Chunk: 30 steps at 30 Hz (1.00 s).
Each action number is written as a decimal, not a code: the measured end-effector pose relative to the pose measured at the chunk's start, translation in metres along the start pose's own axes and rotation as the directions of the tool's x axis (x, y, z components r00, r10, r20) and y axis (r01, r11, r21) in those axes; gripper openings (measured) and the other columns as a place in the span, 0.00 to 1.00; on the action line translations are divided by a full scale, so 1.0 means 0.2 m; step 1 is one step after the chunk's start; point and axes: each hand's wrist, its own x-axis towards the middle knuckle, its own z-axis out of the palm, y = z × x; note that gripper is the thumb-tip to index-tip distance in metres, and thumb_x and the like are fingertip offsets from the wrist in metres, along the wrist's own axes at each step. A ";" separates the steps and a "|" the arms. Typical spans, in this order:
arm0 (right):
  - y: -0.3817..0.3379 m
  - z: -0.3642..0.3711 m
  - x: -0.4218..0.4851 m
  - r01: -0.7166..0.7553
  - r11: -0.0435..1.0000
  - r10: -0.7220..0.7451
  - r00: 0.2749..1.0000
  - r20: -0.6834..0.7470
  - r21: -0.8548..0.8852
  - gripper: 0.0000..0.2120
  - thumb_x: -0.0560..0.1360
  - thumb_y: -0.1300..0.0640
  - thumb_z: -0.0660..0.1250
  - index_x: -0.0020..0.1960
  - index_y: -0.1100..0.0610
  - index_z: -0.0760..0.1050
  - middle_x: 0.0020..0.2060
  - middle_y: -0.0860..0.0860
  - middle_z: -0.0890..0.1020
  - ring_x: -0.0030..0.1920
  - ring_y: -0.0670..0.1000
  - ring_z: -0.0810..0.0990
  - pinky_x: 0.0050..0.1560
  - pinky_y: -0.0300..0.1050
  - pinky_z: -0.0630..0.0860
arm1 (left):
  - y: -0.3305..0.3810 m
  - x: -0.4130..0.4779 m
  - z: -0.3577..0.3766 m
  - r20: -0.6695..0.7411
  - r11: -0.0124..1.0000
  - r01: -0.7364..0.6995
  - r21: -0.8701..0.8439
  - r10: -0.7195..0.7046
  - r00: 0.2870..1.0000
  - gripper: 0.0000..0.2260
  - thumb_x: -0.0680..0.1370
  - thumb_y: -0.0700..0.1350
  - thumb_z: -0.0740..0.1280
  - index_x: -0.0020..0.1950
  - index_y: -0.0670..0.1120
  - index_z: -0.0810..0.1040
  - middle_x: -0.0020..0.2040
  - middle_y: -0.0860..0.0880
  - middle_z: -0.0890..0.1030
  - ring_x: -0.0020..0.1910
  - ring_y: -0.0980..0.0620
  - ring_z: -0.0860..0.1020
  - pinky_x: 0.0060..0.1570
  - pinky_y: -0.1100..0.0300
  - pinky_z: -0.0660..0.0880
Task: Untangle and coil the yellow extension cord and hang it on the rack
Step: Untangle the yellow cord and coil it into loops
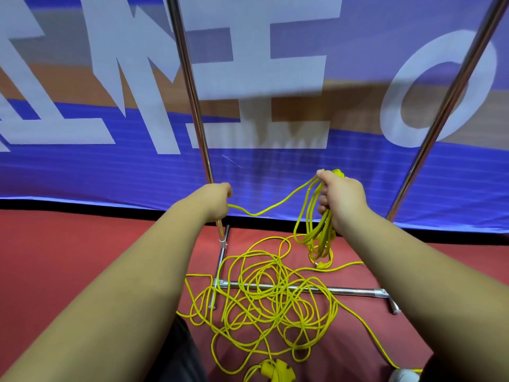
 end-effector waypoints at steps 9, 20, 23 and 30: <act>0.00 -0.03 0.01 0.115 0.975 -0.084 0.983 0.165 -0.189 0.16 0.79 0.53 0.73 0.39 0.54 0.69 0.26 0.50 0.67 0.24 0.51 0.64 0.26 0.42 0.66 | 0.16 -0.05 0.04 0.315 0.917 -0.393 -0.068 0.394 0.864 0.18 0.79 0.38 0.68 0.48 0.63 0.87 0.52 0.56 0.82 0.51 0.52 0.81 0.55 0.53 0.79; 0.06 0.00 -0.08 0.015 0.906 0.197 0.870 0.451 -0.424 0.11 0.82 0.54 0.71 0.57 0.62 0.80 0.44 0.59 0.88 0.41 0.55 0.88 0.35 0.47 0.83 | 0.26 -0.07 -0.04 -0.219 0.837 -0.414 -0.357 0.356 0.908 0.09 0.70 0.49 0.82 0.46 0.53 0.84 0.46 0.54 0.83 0.45 0.58 0.81 0.47 0.61 0.77; 0.07 0.01 -0.11 -0.017 0.899 0.265 0.817 0.512 -0.437 0.14 0.82 0.52 0.70 0.60 0.63 0.81 0.49 0.60 0.89 0.45 0.58 0.88 0.47 0.54 0.86 | 0.27 -0.06 -0.05 -0.307 0.825 -0.431 -0.364 0.331 0.892 0.09 0.71 0.50 0.81 0.45 0.53 0.83 0.43 0.55 0.82 0.41 0.61 0.79 0.40 0.66 0.74; 0.05 0.06 -0.18 -0.100 0.916 0.308 0.796 0.521 -0.389 0.21 0.84 0.41 0.66 0.52 0.60 0.79 0.32 0.52 0.79 0.29 0.52 0.79 0.39 0.51 0.84 | 0.23 -0.04 -0.03 -0.276 0.843 -0.365 -0.394 0.271 0.922 0.12 0.72 0.60 0.78 0.46 0.55 0.80 0.40 0.55 0.83 0.40 0.58 0.80 0.39 0.63 0.75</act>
